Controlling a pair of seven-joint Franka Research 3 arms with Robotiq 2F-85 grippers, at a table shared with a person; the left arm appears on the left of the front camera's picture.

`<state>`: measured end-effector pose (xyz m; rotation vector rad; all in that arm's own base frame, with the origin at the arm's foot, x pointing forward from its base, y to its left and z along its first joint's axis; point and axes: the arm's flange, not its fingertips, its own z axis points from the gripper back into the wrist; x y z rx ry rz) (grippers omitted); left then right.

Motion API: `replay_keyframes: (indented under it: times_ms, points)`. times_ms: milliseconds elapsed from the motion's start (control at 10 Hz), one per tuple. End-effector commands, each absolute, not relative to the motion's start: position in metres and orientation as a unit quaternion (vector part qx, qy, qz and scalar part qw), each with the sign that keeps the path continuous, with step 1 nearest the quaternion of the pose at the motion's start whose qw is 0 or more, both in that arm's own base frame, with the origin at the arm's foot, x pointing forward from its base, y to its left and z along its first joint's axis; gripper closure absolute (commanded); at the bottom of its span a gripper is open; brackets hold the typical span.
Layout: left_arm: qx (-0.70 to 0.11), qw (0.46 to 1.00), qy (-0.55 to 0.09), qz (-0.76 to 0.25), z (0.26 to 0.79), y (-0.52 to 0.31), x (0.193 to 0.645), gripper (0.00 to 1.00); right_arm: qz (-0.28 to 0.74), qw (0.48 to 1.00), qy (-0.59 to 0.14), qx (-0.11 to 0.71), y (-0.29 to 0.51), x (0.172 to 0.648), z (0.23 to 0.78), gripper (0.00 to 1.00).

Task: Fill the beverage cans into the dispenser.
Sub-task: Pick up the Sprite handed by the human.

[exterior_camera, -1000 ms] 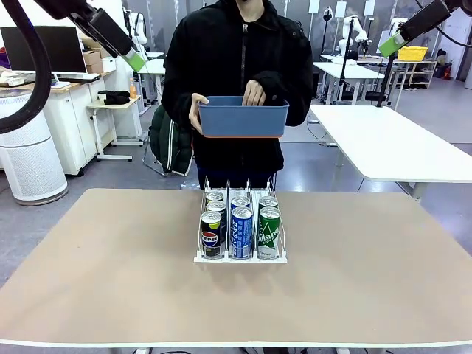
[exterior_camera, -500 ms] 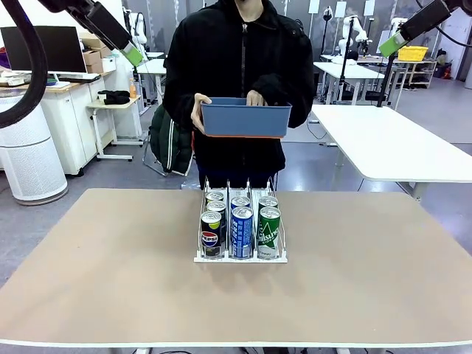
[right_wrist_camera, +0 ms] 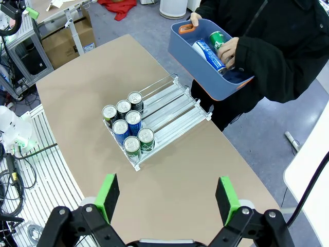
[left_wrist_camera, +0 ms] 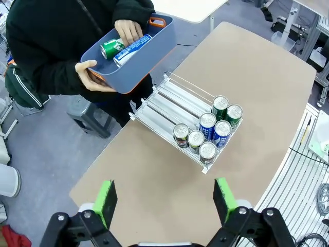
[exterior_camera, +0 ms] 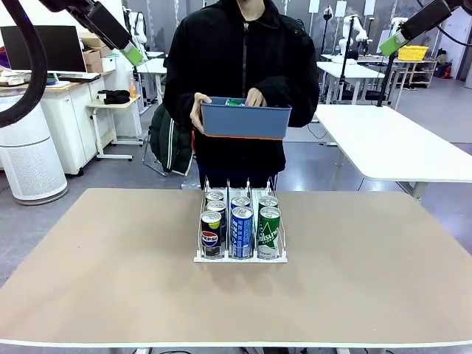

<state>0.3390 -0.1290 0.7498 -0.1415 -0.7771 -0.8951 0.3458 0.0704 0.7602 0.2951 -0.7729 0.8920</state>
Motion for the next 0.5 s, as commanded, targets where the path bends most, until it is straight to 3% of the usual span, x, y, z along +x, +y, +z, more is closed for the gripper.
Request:
replay_keyframes:
  times_ms: [0,400]
  points:
    - [-0.07,0.827,-0.367,-0.419,0.7503,-0.128,0.3386,0.0,0.42,0.821,-0.362,0.138,0.0706,0.3457,0.7588,0.0]
    - [-0.07,0.827,-0.367,-0.419,0.7503,-0.128,0.3386,0.0,0.42,0.821,-0.362,0.138,0.0706,0.3457,0.7588,0.0]
